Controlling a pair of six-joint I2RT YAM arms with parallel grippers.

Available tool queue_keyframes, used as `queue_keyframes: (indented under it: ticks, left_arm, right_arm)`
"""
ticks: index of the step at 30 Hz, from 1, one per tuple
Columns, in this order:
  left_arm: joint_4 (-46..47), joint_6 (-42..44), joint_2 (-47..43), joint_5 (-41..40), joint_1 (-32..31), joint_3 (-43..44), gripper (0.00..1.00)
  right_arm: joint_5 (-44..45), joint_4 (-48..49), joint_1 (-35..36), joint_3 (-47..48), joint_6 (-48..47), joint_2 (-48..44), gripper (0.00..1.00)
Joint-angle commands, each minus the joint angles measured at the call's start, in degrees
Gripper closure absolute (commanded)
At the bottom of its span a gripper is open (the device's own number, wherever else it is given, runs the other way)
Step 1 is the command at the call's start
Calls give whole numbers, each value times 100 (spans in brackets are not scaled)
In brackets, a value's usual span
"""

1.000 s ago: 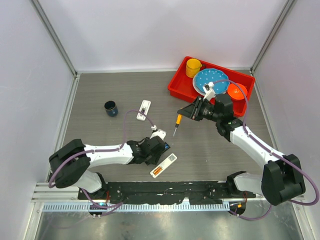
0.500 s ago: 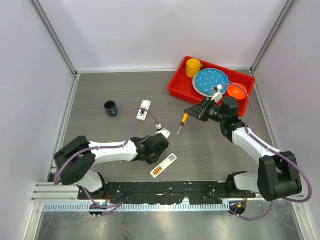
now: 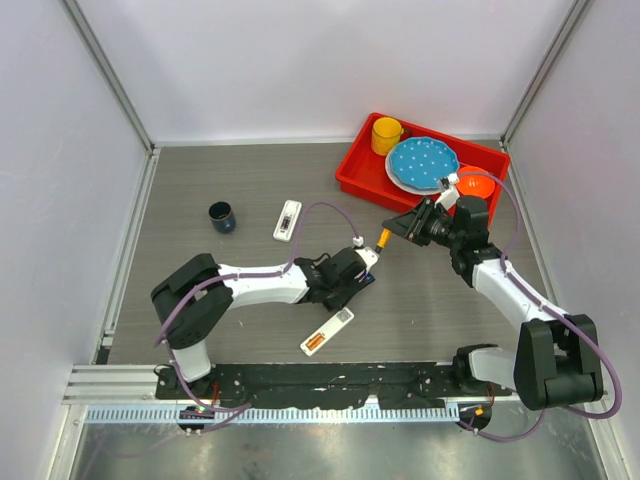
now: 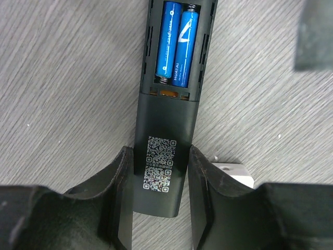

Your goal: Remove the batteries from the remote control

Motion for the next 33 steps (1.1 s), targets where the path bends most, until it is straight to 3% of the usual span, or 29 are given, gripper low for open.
queue_keyframes:
  ticks: [1, 4, 5, 8, 10, 18, 33]
  left_arm:
    - [124, 323, 15, 73, 13, 54, 68]
    - [168, 271, -116, 91, 22, -148, 53]
    - [195, 236, -186, 99, 31, -210, 42]
    - [256, 104, -468, 135, 48, -447, 24]
    - [256, -2, -608, 257, 83, -579, 21]
    - [634, -204, -1057, 758, 443, -1221, 22]
    - [889, 156, -916, 1462, 576, -1300, 33]
  right_arm:
    - [144, -117, -72, -80, -339, -175, 99]
    - [188, -126, -90, -107, -392, -158, 99]
    - [206, -126, -98, -116, -427, -149, 99]
    - [241, -126, -98, -107, -488, -79, 99]
    - [258, -126, -98, -98, -506, -35, 99]
    - [346, -161, -107, -81, -664, 44, 99]
    - [566, -153, -63, -133, -831, 220, 99]
